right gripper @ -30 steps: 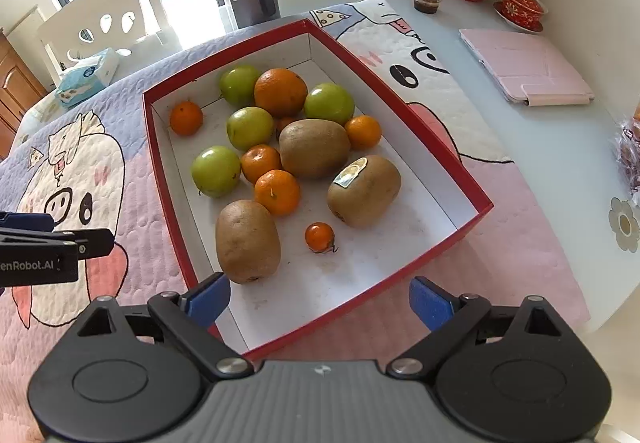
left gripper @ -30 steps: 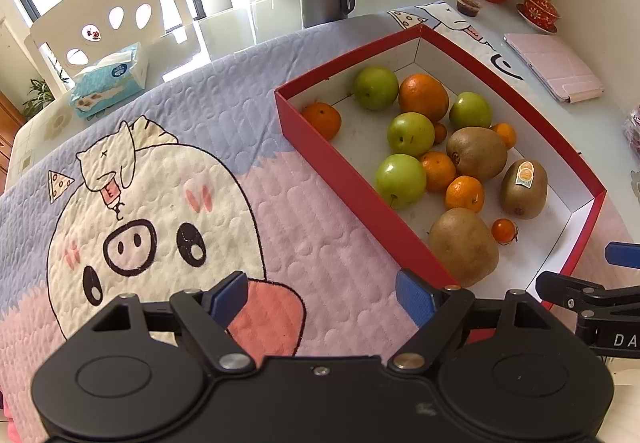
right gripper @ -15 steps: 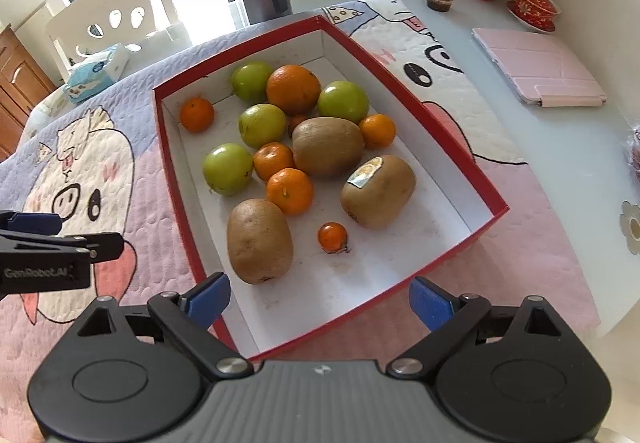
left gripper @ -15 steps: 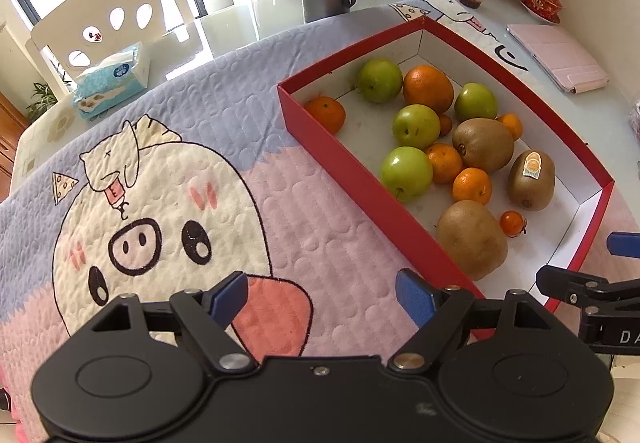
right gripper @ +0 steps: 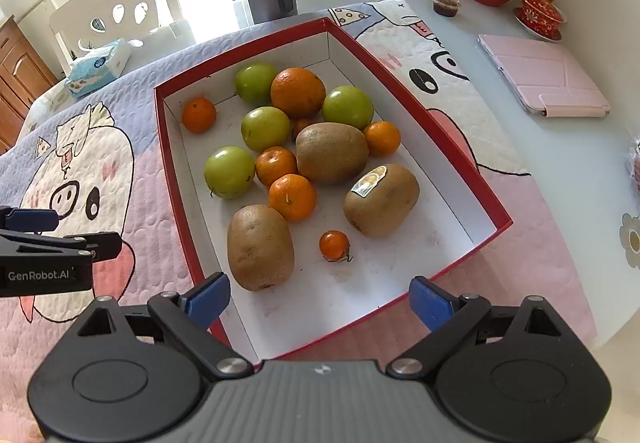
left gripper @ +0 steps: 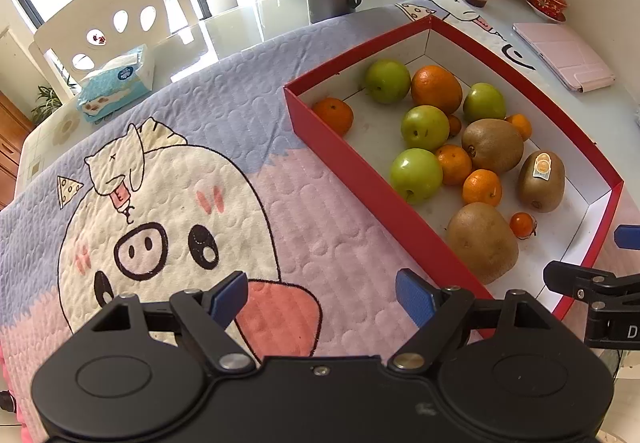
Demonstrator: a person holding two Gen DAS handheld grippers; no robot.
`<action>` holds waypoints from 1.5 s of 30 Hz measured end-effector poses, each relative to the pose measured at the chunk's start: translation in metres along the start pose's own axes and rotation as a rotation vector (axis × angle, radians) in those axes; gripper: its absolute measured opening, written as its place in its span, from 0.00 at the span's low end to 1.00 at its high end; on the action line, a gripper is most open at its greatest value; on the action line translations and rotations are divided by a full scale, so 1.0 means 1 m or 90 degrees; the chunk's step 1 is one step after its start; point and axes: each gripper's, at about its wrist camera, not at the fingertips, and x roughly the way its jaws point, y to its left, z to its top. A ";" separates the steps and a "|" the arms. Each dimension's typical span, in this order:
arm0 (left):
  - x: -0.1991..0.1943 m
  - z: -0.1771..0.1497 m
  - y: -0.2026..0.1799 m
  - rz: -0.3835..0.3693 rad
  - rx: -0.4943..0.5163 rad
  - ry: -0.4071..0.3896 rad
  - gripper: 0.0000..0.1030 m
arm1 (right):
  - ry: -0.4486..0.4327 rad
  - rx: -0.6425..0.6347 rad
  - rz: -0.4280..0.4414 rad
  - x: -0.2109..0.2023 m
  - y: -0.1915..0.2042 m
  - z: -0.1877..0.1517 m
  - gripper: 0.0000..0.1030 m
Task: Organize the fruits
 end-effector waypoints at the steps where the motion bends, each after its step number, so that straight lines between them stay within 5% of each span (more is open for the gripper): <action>1: 0.000 0.000 0.000 0.000 0.000 0.000 0.94 | 0.001 0.000 0.000 0.001 0.000 0.001 0.94; 45: 0.008 -0.002 0.004 0.011 0.023 0.016 0.95 | 0.015 -0.014 -0.008 0.009 0.007 0.004 0.94</action>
